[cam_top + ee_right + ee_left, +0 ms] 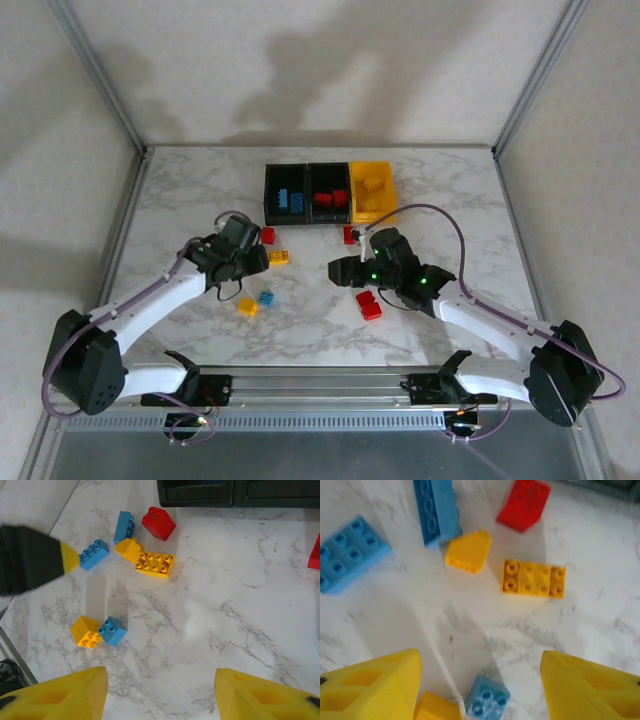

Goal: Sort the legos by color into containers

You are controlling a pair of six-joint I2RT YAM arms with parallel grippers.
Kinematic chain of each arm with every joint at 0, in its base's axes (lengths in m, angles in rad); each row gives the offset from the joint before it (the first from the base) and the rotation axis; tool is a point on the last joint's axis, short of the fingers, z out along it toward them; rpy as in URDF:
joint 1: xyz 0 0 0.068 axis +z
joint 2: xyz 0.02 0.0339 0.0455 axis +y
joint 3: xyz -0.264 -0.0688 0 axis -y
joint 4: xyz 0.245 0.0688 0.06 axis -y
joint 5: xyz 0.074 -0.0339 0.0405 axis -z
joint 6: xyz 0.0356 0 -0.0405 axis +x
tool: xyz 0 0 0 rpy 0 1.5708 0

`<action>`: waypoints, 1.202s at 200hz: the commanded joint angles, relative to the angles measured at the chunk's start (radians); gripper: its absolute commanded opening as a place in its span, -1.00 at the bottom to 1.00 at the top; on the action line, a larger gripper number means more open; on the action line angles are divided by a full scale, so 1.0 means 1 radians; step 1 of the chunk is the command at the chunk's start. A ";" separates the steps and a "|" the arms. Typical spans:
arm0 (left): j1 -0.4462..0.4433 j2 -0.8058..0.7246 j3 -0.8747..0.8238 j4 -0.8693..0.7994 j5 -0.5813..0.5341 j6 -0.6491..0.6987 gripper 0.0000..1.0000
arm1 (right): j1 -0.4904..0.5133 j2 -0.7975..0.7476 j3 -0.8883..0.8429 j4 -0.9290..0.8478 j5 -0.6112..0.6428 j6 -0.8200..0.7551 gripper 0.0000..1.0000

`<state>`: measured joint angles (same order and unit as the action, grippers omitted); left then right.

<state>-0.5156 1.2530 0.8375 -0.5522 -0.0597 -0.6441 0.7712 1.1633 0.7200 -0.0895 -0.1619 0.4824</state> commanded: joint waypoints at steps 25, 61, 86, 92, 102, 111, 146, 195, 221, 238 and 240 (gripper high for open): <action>-0.105 0.055 -0.059 0.046 0.110 0.008 0.39 | 0.012 0.032 0.033 0.034 -0.013 -0.025 0.17; -0.142 0.164 -0.048 0.034 0.048 0.026 0.44 | 0.014 0.003 0.007 0.030 -0.004 -0.013 0.17; -0.150 0.207 -0.048 0.049 0.040 0.033 0.45 | 0.013 -0.019 -0.001 0.018 0.009 -0.011 0.17; -0.152 0.219 -0.048 0.054 0.038 0.035 0.45 | 0.014 -0.022 0.000 0.016 0.009 -0.012 0.16; -0.154 0.237 -0.049 0.067 0.047 0.043 0.44 | 0.013 -0.025 0.000 0.014 0.009 -0.012 0.17; -0.160 0.253 -0.045 0.072 0.050 0.044 0.39 | 0.014 -0.026 0.001 0.012 0.012 -0.013 0.17; -0.185 0.300 -0.035 0.073 0.043 0.038 0.20 | 0.014 -0.031 0.001 0.007 0.017 -0.013 0.16; -0.210 0.329 -0.032 0.059 0.030 0.034 -0.31 | 0.013 -0.033 0.001 0.004 0.024 -0.017 0.16; -0.210 0.312 0.007 0.044 0.006 0.035 -0.51 | 0.012 -0.038 0.004 0.000 0.027 -0.019 0.16; -0.208 0.306 0.053 0.022 -0.017 0.041 -0.51 | 0.013 -0.048 0.002 -0.004 0.028 -0.022 0.16; -0.208 0.306 0.060 0.019 -0.019 0.043 -0.51 | 0.013 -0.050 0.001 -0.005 0.028 -0.022 0.16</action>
<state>-0.7139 1.5681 0.8246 -0.4934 -0.0490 -0.6060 0.7731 1.1458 0.7273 -0.0868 -0.1509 0.4786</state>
